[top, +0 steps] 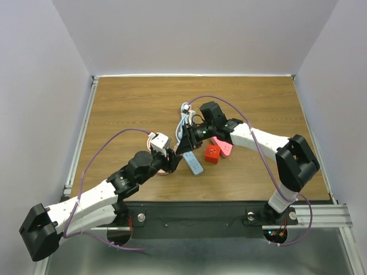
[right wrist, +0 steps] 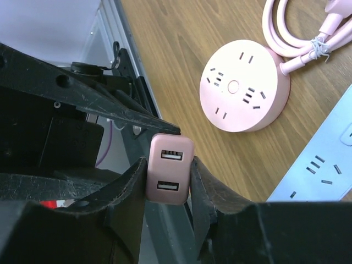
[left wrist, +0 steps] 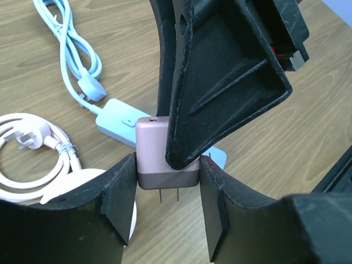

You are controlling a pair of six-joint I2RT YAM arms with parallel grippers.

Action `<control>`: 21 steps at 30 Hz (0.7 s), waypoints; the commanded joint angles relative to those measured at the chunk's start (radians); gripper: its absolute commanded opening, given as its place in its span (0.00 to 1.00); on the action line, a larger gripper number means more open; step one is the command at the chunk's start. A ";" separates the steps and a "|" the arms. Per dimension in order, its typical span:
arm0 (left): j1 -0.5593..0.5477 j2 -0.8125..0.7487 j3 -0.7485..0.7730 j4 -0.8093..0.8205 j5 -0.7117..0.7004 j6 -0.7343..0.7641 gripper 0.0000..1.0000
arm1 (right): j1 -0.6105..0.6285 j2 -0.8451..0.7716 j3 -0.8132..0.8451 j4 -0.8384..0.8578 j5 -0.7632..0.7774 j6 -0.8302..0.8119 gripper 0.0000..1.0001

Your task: Insert the plug

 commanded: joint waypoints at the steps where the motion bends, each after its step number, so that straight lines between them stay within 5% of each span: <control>1: -0.008 -0.057 -0.008 0.040 -0.037 -0.044 0.62 | 0.005 -0.029 0.024 0.003 0.160 -0.085 0.00; 5: -0.008 -0.096 -0.012 -0.023 -0.093 -0.097 0.77 | -0.016 -0.050 0.031 0.006 0.319 -0.077 0.01; 14: -0.008 -0.126 0.029 -0.372 -0.455 -0.522 0.79 | -0.104 -0.055 0.056 0.008 0.447 -0.086 0.00; 16: -0.008 -0.101 0.061 -0.516 -0.492 -0.672 0.79 | -0.109 -0.066 0.054 0.008 0.459 -0.085 0.01; 21: -0.008 -0.106 0.009 -0.586 -0.521 -0.829 0.81 | -0.124 -0.098 0.034 0.006 0.471 -0.085 0.00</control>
